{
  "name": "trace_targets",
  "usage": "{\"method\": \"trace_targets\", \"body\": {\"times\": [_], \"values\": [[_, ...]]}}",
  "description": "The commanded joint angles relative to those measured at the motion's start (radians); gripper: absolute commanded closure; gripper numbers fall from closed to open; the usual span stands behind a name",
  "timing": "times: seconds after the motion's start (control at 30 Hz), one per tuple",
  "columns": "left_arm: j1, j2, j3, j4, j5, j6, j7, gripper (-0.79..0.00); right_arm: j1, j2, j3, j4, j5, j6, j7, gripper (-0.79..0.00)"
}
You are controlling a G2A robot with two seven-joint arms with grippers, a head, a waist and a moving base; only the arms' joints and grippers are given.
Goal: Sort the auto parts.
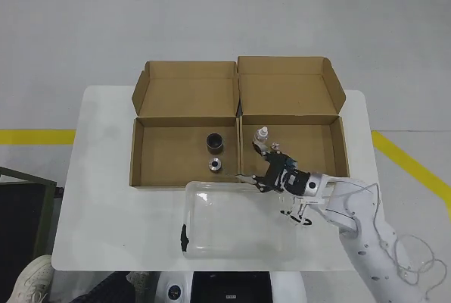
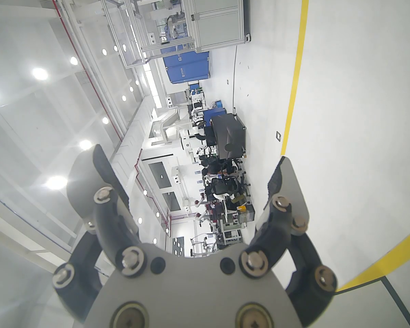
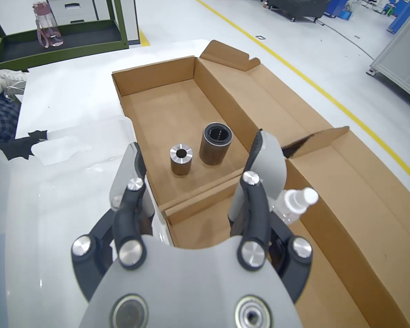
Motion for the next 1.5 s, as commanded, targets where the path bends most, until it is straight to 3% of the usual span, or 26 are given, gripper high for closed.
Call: {"method": "trace_targets", "body": {"times": [0.0, 0.2, 0.37, 0.57, 1.03, 1.47], "values": [[0.0, 0.0, 0.0, 0.0, 0.0, 0.0, 0.0, -0.785, -0.036, 0.006, 0.039, -0.007, -0.008, -0.006, -0.032, -0.573], [0.0, 0.0, 0.0, 0.0, 0.0, 0.0, 0.0, -0.785, -0.14, 0.025, 0.157, -0.018, -0.024, -0.021, -0.145, -0.616], [0.0, 0.0, 0.0, 0.0, 0.0, 0.0, 0.0, -0.785, -0.217, 0.036, 0.238, -0.023, -0.038, -0.023, -0.239, -0.717], [0.0, 0.0, 0.0, 0.0, 0.0, 0.0, 0.0, -0.785, -0.302, 0.044, 0.315, -0.013, -0.045, -0.009, -0.345, -0.785], [0.0, 0.0, 0.0, 0.0, 0.0, 0.0, 0.0, -0.785, -0.447, 0.056, 0.46, 0.029, -0.049, -0.004, -0.538, -0.785], [0.0, 0.0, 0.0, 0.0, 0.0, 0.0, 0.0, -0.784, -0.461, 0.058, 0.465, 0.038, -0.055, 0.017, -0.544, -0.785]]}}
